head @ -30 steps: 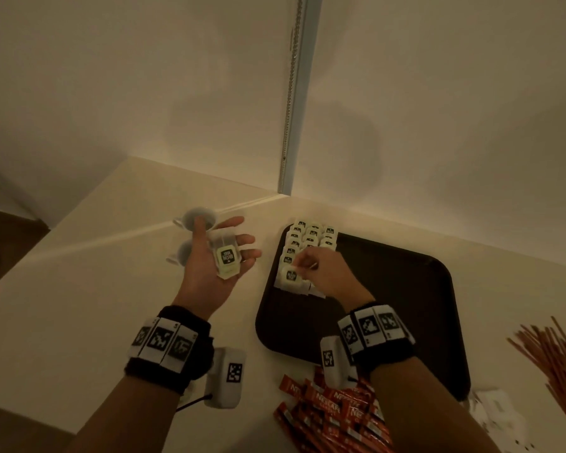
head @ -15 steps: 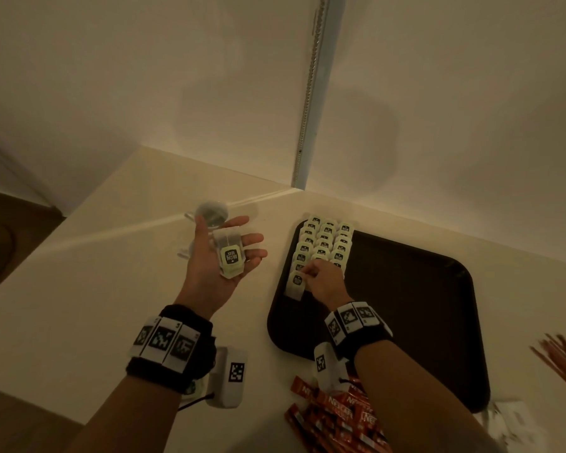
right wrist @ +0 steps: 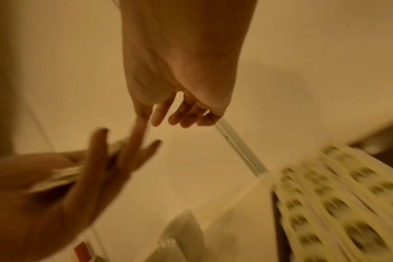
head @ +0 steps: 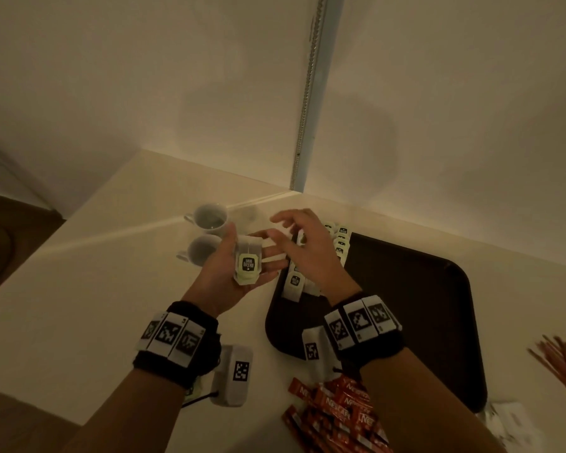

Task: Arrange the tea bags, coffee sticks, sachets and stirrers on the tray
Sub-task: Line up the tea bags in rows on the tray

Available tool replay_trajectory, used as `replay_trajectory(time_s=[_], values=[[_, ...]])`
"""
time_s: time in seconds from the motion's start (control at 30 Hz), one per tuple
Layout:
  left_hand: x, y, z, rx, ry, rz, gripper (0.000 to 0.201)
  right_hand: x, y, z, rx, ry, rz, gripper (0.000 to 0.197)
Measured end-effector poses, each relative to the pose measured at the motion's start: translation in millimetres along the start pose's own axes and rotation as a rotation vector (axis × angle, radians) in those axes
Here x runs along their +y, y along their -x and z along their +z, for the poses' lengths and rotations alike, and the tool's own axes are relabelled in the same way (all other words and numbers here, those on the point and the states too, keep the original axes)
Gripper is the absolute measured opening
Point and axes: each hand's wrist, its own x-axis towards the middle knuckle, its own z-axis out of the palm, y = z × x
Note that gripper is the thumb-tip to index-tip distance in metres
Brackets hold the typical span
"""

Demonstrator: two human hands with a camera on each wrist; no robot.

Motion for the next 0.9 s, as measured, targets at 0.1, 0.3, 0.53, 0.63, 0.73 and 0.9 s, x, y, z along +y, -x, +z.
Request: replay_trajectory(time_s=[0.1, 0.3, 0.53, 0.63, 0.73, 0.9], values=[[-2, 2, 8, -0.015, -0.047, -0.031, 0.06, -23, -6, -7, -0.266, 0.152, -0.06, 0.031], [3, 8, 15, -0.083, -0.135, -0.044, 0.056, -26, -5, -20, -0.208, -0.067, 0.124, 0.009], [3, 6, 17, 0.178, -0.399, 0.361, 0.007, -22, 13, -31, -0.133, -0.379, 0.408, 0.022], [8, 4, 22, 0.23, -0.513, 0.522, 0.004, -23, 19, -32, -0.283, -0.364, 0.416, 0.024], [16, 6, 30, 0.23, -0.565, 0.617, 0.007, -31, 18, -34, -0.266, -0.364, 0.364, 0.02], [20, 17, 37, 0.139, -0.623, 0.648, 0.014, -44, 11, -45, -0.136, -0.539, 0.295, 0.027]])
